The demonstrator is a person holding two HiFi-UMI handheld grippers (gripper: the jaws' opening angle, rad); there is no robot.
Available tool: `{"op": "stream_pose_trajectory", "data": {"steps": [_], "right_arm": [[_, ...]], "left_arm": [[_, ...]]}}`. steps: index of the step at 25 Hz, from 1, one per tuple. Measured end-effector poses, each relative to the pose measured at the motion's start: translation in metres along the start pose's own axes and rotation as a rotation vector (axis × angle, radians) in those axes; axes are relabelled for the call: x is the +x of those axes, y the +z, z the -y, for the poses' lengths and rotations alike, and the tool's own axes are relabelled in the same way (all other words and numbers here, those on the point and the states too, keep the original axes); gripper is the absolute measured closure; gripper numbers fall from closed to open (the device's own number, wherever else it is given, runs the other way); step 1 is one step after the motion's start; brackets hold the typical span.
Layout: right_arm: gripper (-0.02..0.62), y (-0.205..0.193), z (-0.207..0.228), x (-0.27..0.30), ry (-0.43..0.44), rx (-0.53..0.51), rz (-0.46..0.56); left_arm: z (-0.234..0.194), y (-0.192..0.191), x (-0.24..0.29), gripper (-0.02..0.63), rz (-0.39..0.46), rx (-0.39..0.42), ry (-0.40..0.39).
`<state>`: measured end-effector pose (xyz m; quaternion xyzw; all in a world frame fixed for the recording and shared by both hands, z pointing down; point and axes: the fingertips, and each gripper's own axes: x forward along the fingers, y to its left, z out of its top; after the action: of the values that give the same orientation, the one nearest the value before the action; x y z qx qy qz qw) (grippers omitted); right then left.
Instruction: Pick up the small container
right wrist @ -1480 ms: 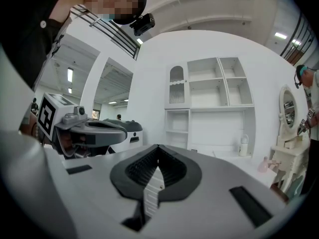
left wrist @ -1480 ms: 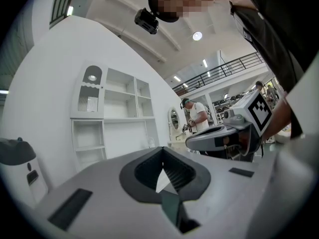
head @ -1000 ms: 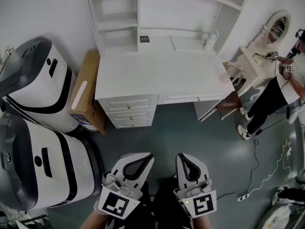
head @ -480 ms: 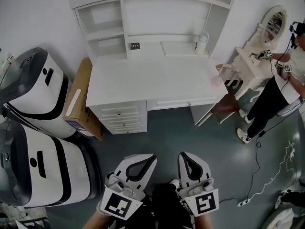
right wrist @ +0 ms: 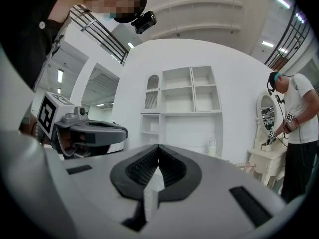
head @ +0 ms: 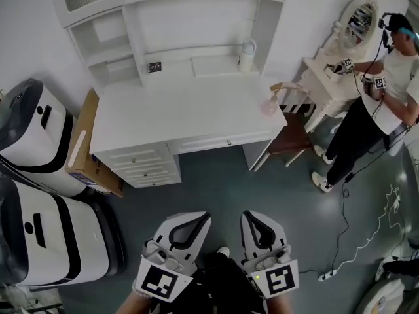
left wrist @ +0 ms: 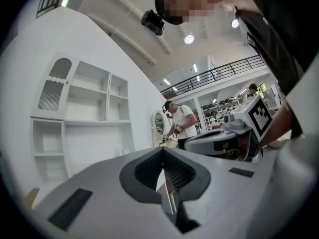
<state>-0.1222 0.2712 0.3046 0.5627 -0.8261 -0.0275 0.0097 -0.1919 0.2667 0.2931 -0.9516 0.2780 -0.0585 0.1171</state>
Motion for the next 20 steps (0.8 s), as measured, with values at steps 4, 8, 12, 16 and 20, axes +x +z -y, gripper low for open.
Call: {"op": "stream_pose_trajectory", "data": {"steps": [4,8,12,16,20], "right_arm": [[0.594,-0.002,0.035,-0.021,-0.021,0.005,0.009],[0.594,-0.006,0.068,-0.039,-0.033,-0.01,0.002],[0.594,-0.005,0.098,-0.055,-0.053,-0.012,0.011],[0.594,-0.009,0.117,-0.069,-0.069,-0.011,0.008],[0.594,-0.015,0.131,-0.078,-0.081,-0.007,-0.005]], "left_arm": [[0.023,0.007,0.033,0.604,0.013,-0.003,-0.015],[0.047,0.013,0.064,0.604,0.026,-0.009,-0.029],[0.065,0.022,0.089,0.604,0.034,0.008,-0.046],[0.08,0.026,0.106,0.604,0.043,0.006,-0.051],[0.092,0.03,0.116,0.604,0.04,0.02,-0.076]]}}
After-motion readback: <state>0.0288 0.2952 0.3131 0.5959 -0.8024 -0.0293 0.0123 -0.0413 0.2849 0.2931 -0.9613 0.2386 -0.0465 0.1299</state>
